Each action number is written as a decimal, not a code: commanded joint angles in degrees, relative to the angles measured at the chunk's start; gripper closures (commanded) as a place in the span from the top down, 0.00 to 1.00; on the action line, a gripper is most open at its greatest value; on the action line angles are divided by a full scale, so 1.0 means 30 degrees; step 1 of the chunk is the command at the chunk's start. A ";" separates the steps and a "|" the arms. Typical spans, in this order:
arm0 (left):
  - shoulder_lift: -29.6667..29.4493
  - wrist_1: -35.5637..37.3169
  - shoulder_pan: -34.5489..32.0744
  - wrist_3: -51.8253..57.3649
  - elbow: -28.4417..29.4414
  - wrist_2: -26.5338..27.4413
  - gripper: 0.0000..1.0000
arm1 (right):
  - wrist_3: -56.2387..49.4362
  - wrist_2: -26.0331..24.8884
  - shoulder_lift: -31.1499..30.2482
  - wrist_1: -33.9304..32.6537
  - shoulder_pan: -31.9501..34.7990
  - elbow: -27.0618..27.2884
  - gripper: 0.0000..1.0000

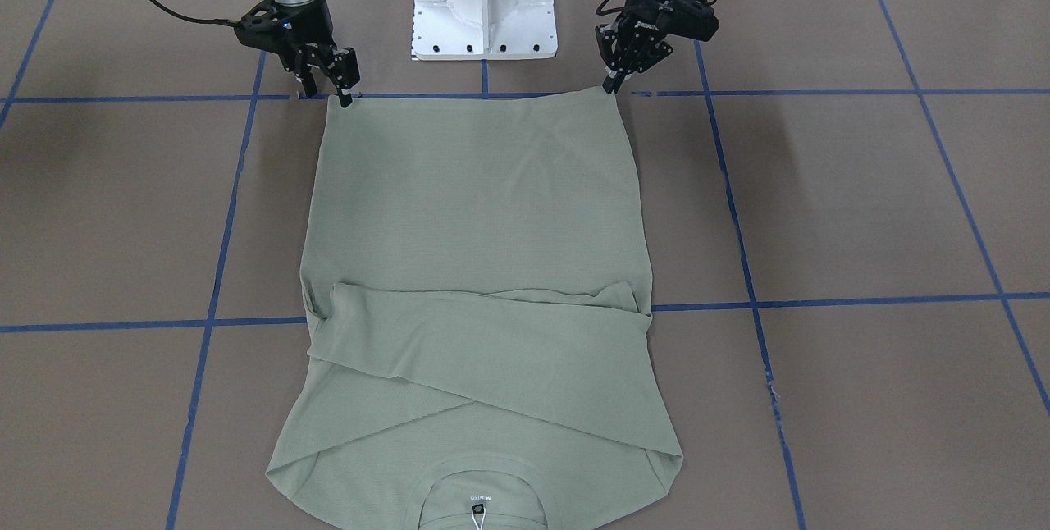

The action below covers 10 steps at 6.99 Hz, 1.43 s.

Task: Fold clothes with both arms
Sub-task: 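Grasp both hem corners nearest the robot with both grippers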

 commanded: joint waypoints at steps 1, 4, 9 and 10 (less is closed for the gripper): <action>-0.0003 0.0007 0.0001 0.0000 -0.0002 0.0001 0.00 | 0.0002 -0.0156 0.0086 0.0007 -0.0165 -0.0056 0.47; 0.0027 0.0007 -0.0028 0.0000 -0.0060 0.0001 0.00 | 0.0002 -0.0156 0.0086 -0.0021 -0.0341 -0.0173 0.46; 0.0288 0.0559 -0.0028 0.1016 -0.1483 -0.0232 0.00 | -0.0320 0.0862 -0.0001 -0.3631 0.0068 0.3554 0.00; 0.1131 0.2710 -0.0028 0.1344 -0.4106 -0.0929 0.00 | -0.0350 0.1536 0.0027 -0.5888 0.0068 0.5926 0.00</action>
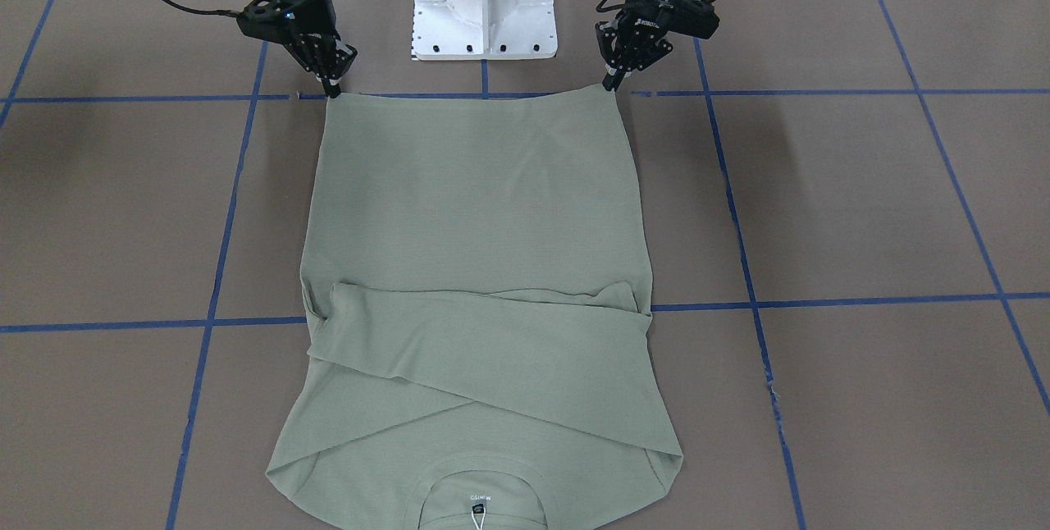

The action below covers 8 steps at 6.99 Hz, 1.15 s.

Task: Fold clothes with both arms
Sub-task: 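Grasp both hem corners nearest the robot with both grippers, then lift the hem with both grippers and fold it toward the collar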

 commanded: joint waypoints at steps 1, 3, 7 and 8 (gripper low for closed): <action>0.1026 0.5012 -0.0013 0.0558 -0.5775 -0.2543 0.00 | -0.0135 0.1347 0.0051 -0.5264 -0.0286 0.5698 0.00; -0.0309 0.9022 -0.1840 0.2010 -0.9295 -0.6144 0.00 | -0.2086 0.5230 0.2115 -0.9643 0.1980 0.8920 0.00; -0.6223 0.9294 -0.7172 0.8892 -0.0624 -0.6839 0.00 | -0.9811 0.6530 0.7585 -1.0712 0.8212 0.3095 0.00; -0.7251 0.9264 -0.9220 1.0851 0.1203 -0.6898 0.00 | -1.0906 0.7815 0.8829 -1.0335 1.0614 -0.0039 0.00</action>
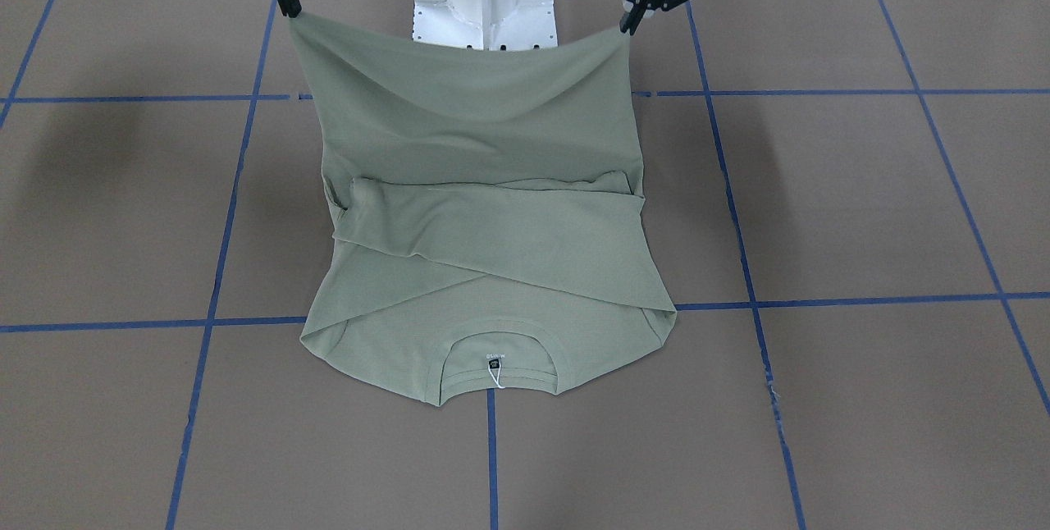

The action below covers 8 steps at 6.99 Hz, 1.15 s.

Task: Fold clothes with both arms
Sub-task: 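Lift the hem with both grippers and fold it toward the collar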

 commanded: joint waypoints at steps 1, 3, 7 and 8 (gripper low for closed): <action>-0.2015 -0.0146 -0.3657 0.3054 0.3982 -0.0093 0.00 | -0.3166 0.1305 0.2815 0.1179 0.4219 -0.5846 0.00; -0.3014 -0.2531 -0.3934 0.3179 0.7811 0.0110 0.00 | -0.3706 0.1305 0.3495 0.4947 0.5721 -1.0358 0.00; -0.5735 -1.0593 -0.3817 0.3178 1.8625 0.1690 0.00 | -0.4410 0.1189 0.6485 0.9636 0.6548 -1.8974 0.00; -0.5916 -1.1214 -0.3759 0.3238 1.9602 0.1781 0.00 | -0.4469 0.1159 0.6690 1.1193 0.6548 -2.0329 0.00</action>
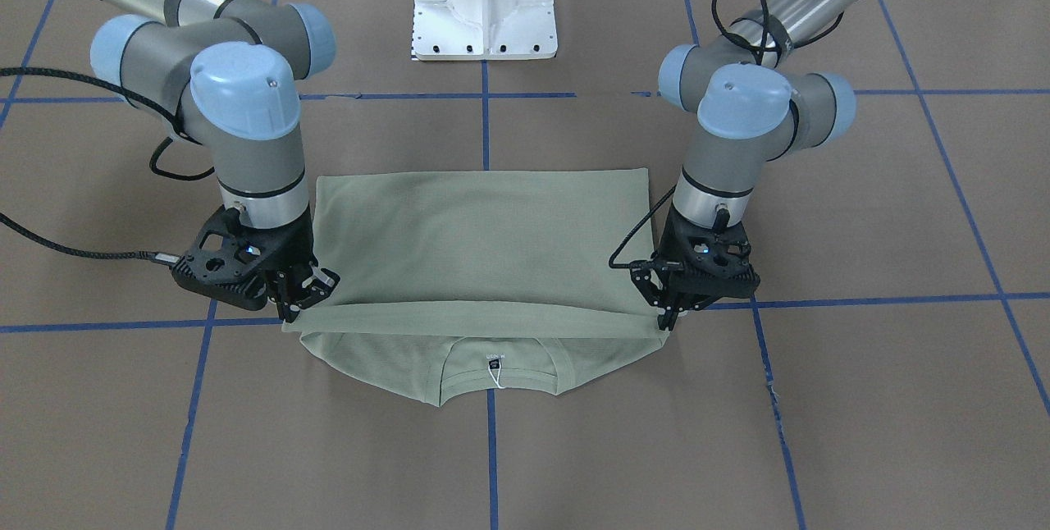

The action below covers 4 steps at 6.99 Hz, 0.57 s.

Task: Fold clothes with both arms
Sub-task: 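Lift the hem with both grippers and fold it toward the collar, then release the hem at the collar and raise both grippers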

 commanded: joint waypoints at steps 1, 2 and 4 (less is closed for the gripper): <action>-0.0453 -0.1269 0.0061 0.0082 0.1971 0.0262 0.00 | -0.0096 -0.0083 0.0441 0.2167 -0.0029 -0.2492 0.00; -0.0424 -0.1269 0.0061 0.0082 0.1972 0.0262 0.00 | -0.0096 -0.0112 0.0384 0.2169 -0.0145 -0.2699 0.00; -0.0191 -0.2112 0.0032 0.1503 0.1826 0.0146 0.99 | -0.0038 -0.0809 0.0122 0.3563 -0.0902 -0.2995 0.99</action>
